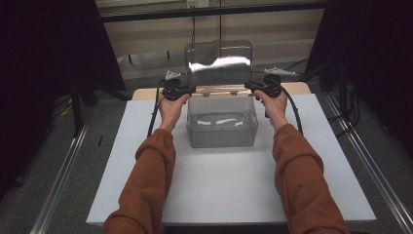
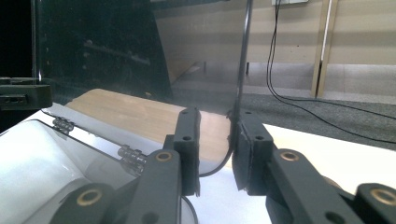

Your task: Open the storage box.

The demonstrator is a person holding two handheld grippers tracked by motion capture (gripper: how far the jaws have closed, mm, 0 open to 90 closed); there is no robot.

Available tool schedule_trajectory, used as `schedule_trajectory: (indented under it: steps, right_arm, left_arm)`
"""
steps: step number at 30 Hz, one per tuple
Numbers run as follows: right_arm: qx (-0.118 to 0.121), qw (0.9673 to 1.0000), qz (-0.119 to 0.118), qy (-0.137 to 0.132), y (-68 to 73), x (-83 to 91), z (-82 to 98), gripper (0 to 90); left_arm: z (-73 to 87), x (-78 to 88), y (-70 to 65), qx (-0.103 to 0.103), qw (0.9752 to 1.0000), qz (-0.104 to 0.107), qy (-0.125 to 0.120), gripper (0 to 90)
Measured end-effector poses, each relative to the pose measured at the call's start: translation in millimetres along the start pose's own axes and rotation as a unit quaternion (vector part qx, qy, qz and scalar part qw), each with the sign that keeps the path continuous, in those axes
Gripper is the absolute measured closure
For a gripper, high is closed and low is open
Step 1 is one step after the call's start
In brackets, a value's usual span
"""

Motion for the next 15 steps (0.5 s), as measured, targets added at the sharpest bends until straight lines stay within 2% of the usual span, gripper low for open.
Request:
schedule_trajectory:
  steps: [5, 8, 15]
  right_arm:
    - [-0.014, 0.9999, 0.003, 0.002, -0.7, -1.9, 0.2, 70.9]
    - [-0.022, 0.9997, 0.009, 0.004, -0.9, -2.9, 0.4, 70.3]
    - [-0.042, 0.9991, 0.004, 0.004, -1.5, -4.6, 1.2, 69.5]
  left_arm:
    - [-0.7, -2.3, -0.2, 0.013, 0.9998, -0.005, 0.011, 64.3]
    - [-1.2, -2.4, 0.0, 0.011, 0.9996, -0.011, 0.022, 63.7]
    - [-1.2, -3.8, -0.6, 0.030, 0.9987, -0.014, 0.038, 62.7]
Point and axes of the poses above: each handheld gripper's, and its own axes: x roughly backward along the jaws, z roughly out of its underside, y roughly to its left, the point moved 9 cm from there along -x, roughly forward along the jaws, and after that the axes turned 9 degrees about -z, right-handed, at the moved point
